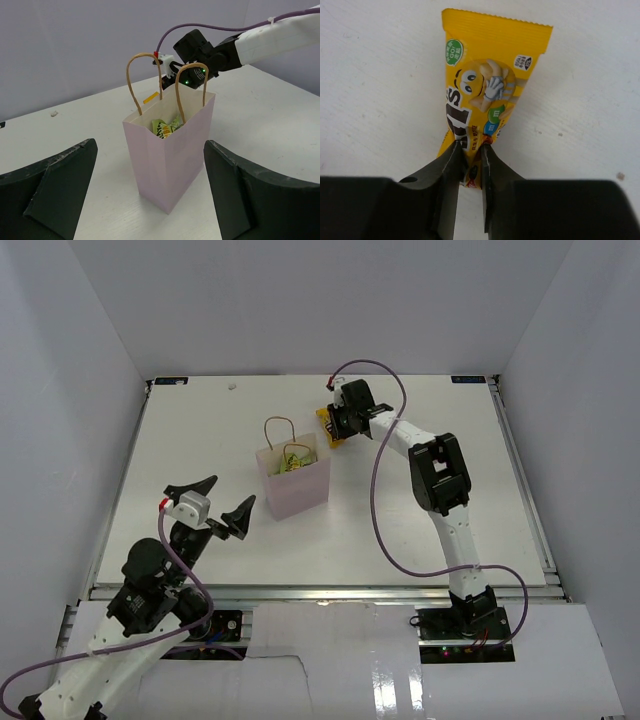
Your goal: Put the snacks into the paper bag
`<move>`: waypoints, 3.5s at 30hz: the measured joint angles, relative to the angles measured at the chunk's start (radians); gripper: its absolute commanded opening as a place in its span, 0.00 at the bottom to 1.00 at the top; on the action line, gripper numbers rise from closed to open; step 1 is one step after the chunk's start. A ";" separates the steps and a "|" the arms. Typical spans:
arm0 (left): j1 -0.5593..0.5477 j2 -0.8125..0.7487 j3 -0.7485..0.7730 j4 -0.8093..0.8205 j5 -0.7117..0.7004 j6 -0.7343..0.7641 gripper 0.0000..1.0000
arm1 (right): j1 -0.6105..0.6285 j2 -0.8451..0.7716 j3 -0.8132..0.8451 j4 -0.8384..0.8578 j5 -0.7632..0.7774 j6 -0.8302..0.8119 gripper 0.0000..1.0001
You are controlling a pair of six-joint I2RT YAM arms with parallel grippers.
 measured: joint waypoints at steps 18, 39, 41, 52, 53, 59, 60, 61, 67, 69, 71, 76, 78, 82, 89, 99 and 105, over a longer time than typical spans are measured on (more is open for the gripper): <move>0.001 0.385 0.000 0.232 0.402 -0.571 0.98 | -0.137 -1.015 -0.975 -0.035 -0.407 -0.406 0.09; -0.169 0.857 0.047 0.664 0.321 -1.058 0.83 | -0.047 -1.415 -1.061 -0.115 -0.736 -0.497 0.09; -0.179 0.887 0.063 0.682 0.311 -1.062 0.81 | -0.039 -1.428 -1.072 -0.101 -0.741 -0.486 0.09; -0.200 1.002 0.146 0.736 0.303 -1.033 0.39 | -0.036 -1.488 -1.107 -0.061 -0.794 -0.472 0.11; -0.203 1.004 0.149 0.736 0.305 -1.027 0.35 | -0.037 -1.491 -1.114 -0.057 -0.797 -0.472 0.12; -0.206 0.996 0.150 0.730 0.321 -0.974 0.17 | -0.039 -1.503 -1.132 -0.040 -0.805 -0.467 0.44; -0.206 0.990 0.150 0.727 0.324 -0.966 0.14 | -0.039 -1.504 -1.132 -0.040 -0.806 -0.467 0.56; -0.206 0.980 0.150 0.719 0.327 -0.954 0.13 | -0.038 -1.505 -1.132 -0.039 -0.806 -0.462 0.62; -0.209 0.839 0.165 0.575 0.310 -0.840 0.04 | -0.046 -1.556 -1.146 -0.032 -0.784 -0.470 0.82; -0.210 0.779 0.203 0.477 0.277 -0.773 0.04 | -0.061 -1.591 -1.161 -0.034 -0.787 -0.480 0.86; -0.211 0.737 0.260 0.371 0.227 -0.701 0.04 | -0.099 -1.641 -1.182 -0.029 -0.797 -0.498 0.88; -0.211 0.681 0.445 0.141 0.083 -0.495 0.04 | -0.182 -1.740 -1.250 -0.021 -0.834 -0.533 0.88; -0.211 0.673 0.507 0.082 0.031 -0.412 0.04 | -0.209 -1.748 -1.266 -0.014 -0.848 -0.540 0.89; -0.211 0.688 0.610 0.015 -0.061 -0.238 0.04 | -0.254 -1.747 -1.300 -0.015 -0.864 -0.554 0.89; -0.127 0.790 0.663 0.010 -0.106 0.037 0.04 | -0.294 -1.749 -1.314 -0.014 -0.886 -0.559 0.89; 0.173 0.958 0.663 -0.058 0.203 0.111 0.04 | -0.335 -1.769 -1.324 -0.013 -0.909 -0.560 0.89; 0.175 0.921 0.635 -0.064 0.329 0.109 0.06 | -0.336 -1.771 -1.329 -0.014 -0.914 -0.564 0.90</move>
